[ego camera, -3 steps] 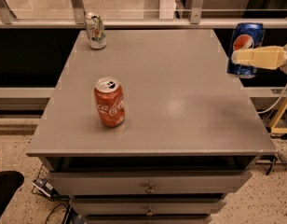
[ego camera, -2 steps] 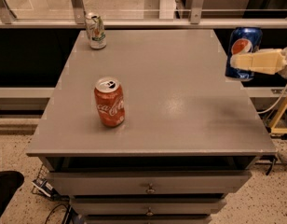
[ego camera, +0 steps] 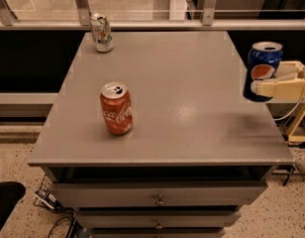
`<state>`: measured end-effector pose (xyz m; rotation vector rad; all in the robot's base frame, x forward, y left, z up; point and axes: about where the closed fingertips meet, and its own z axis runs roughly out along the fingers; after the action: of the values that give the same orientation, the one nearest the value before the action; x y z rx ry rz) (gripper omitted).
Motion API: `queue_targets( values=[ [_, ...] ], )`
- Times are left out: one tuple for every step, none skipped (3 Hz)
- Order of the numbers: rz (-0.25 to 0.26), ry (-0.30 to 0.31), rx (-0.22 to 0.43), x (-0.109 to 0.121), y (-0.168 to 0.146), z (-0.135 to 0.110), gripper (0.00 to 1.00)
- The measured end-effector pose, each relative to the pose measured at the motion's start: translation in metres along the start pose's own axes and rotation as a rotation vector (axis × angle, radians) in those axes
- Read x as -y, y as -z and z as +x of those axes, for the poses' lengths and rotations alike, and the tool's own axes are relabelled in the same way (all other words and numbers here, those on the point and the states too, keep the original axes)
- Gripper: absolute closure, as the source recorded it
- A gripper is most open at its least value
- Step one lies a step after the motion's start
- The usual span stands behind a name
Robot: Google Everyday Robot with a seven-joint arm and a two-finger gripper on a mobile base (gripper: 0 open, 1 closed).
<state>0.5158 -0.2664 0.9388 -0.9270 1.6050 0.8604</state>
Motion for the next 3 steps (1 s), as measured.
queue_targets(
  values=[
    [0.016,0.112,0.036,-0.019,0.006,0.012,1.0],
    [0.029,0.159,0.099,-0.03,0.01,0.031,1.0],
    [0.031,0.176,0.133,-0.038,0.008,0.049,1.0]
  ],
)
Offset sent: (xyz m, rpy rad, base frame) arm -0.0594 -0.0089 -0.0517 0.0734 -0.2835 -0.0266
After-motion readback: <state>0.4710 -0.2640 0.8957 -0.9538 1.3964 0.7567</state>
